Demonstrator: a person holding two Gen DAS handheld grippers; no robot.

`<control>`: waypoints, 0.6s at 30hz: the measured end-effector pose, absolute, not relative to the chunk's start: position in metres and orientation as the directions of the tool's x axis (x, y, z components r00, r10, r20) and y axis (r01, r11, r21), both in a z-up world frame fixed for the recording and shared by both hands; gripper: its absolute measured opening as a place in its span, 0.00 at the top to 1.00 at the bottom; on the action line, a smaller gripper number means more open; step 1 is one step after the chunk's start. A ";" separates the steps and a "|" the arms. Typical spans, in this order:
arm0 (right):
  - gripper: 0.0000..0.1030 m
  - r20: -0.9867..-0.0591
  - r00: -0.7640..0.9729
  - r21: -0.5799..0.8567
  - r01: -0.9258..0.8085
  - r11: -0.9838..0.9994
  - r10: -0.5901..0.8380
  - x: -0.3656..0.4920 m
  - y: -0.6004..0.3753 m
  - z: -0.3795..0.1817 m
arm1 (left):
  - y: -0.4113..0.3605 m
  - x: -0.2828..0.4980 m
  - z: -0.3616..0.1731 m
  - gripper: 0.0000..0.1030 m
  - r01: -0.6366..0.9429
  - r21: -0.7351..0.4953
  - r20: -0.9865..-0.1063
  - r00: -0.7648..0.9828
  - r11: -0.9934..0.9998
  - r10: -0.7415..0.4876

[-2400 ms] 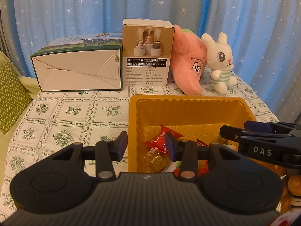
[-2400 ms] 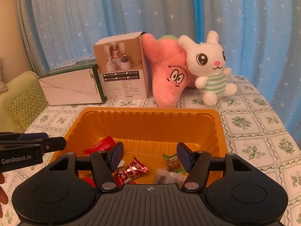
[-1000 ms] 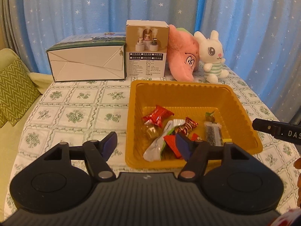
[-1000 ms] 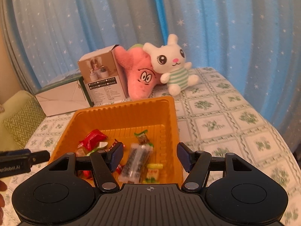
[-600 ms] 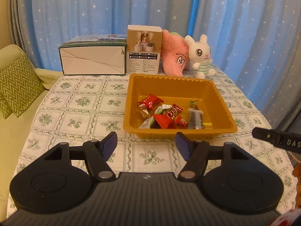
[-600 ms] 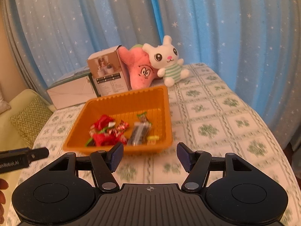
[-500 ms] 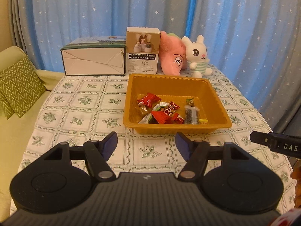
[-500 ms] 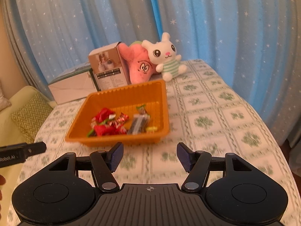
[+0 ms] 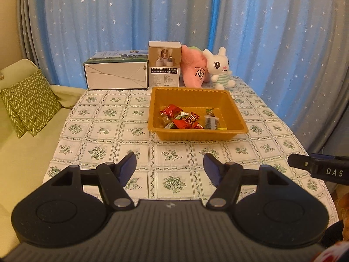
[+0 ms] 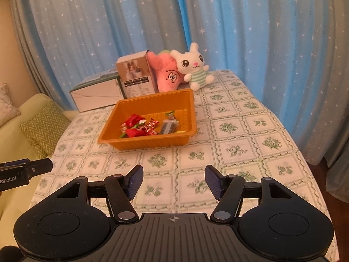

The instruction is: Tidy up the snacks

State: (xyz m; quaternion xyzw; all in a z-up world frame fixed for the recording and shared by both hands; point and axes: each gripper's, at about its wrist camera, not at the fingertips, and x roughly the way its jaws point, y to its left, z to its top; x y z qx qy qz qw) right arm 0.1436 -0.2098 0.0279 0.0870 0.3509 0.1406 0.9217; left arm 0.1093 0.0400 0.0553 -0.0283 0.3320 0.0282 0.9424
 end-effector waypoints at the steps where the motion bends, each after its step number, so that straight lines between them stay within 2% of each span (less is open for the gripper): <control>1: 0.39 -0.621 0.714 0.258 -0.203 0.945 0.323 0.138 -0.210 0.030 | 0.039 0.104 0.056 0.37 -0.073 -0.032 -0.625 0.780 0.997 0.037; 18: 0.39 -0.583 0.733 0.235 -0.260 0.936 0.350 0.061 -0.217 0.051 | 0.016 0.025 0.065 0.37 -0.121 0.011 -0.580 0.808 0.993 0.105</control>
